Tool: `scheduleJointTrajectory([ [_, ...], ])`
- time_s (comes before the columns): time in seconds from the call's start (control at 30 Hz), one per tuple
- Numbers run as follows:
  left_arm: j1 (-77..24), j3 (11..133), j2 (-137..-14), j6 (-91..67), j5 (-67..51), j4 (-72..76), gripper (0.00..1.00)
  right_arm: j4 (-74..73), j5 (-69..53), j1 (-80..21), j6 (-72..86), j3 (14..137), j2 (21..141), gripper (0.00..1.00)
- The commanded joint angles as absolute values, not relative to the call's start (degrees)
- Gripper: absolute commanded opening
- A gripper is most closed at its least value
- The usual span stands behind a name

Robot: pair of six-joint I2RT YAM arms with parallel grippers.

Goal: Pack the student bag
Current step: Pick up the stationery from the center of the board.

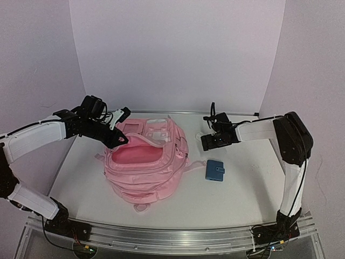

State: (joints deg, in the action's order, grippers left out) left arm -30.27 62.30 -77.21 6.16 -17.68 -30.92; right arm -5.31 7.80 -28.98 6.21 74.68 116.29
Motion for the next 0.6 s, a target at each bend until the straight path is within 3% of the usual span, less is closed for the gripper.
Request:
scheduleJointTrajectory([
  [0.0, -30.32, 64.41, -74.8, 5.99, -19.35, -25.08, 0.0, -6.71, 9.59, -28.14, 1.83, 78.38, 119.16, 0.9],
  [0.13, -30.39, 64.09, -74.3, 5.98, -20.47, -24.59, 0.0, -7.93, 8.86, -27.57, 0.8, 80.78, 122.06, 0.77],
  [0.57, -30.32, 64.44, -74.73, 5.98, -20.43, -25.31, 0.0, -9.02, 4.18, -26.92, -1.24, 83.71, 123.55, 0.56],
])
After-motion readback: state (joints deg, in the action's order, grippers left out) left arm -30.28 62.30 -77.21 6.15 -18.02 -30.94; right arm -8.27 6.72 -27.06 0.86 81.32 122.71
